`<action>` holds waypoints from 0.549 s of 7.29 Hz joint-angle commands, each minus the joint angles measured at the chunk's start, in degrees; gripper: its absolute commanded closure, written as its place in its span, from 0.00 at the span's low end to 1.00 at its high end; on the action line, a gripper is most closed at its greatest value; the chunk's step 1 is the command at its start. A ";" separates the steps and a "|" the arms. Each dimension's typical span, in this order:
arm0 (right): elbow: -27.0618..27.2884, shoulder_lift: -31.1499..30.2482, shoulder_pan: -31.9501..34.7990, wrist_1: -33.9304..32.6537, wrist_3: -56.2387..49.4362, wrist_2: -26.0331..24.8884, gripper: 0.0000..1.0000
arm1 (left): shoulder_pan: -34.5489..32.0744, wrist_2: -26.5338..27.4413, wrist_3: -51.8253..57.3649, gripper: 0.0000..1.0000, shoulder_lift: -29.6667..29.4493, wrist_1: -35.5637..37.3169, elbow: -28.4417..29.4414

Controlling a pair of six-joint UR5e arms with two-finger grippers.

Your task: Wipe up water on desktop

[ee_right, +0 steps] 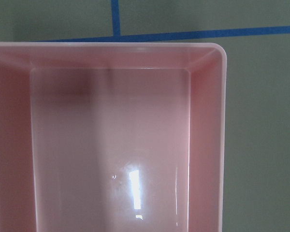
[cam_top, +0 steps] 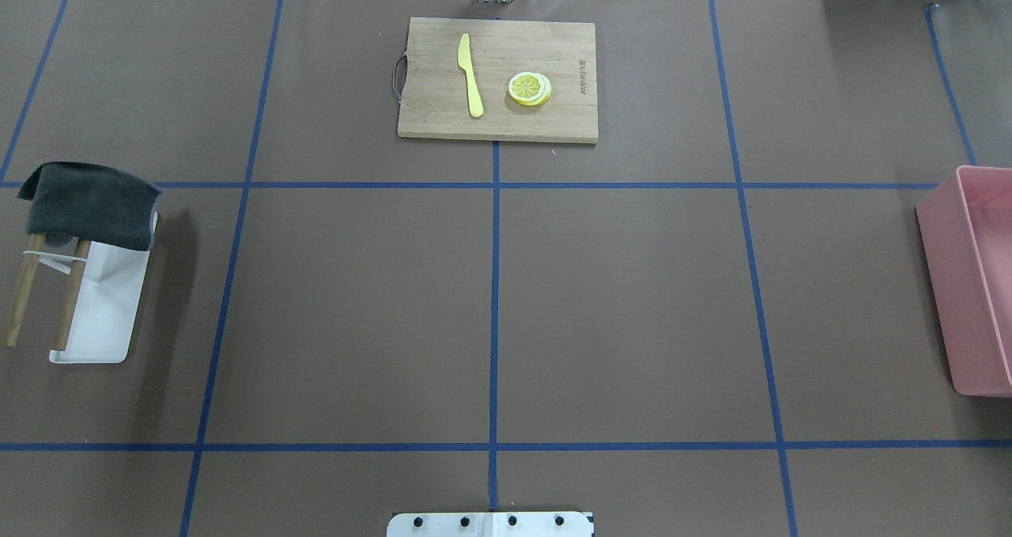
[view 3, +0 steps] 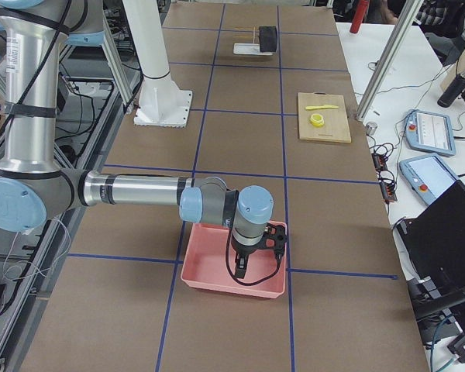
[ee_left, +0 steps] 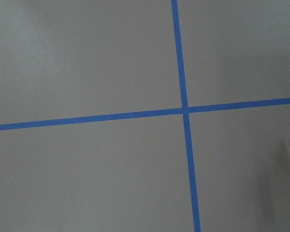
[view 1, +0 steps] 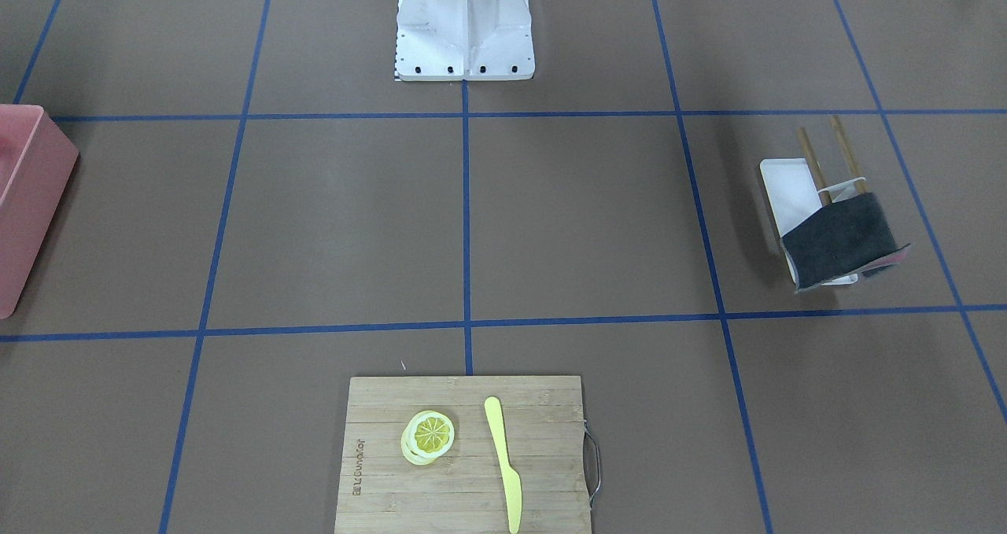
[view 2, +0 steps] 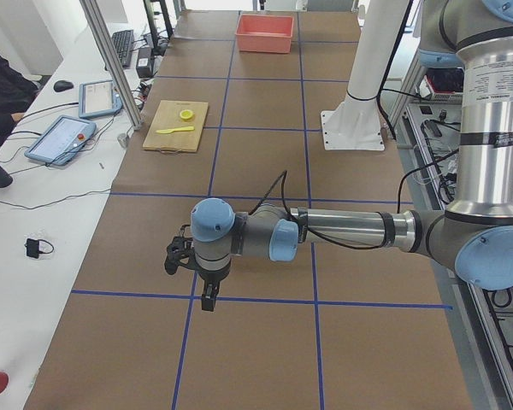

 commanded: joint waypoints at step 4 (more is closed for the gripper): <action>0.85 0.07 0.00 0.16 0.02 1.71 0.00 | 0.01 -0.06 0.00 0.02 0.00 -0.08 0.04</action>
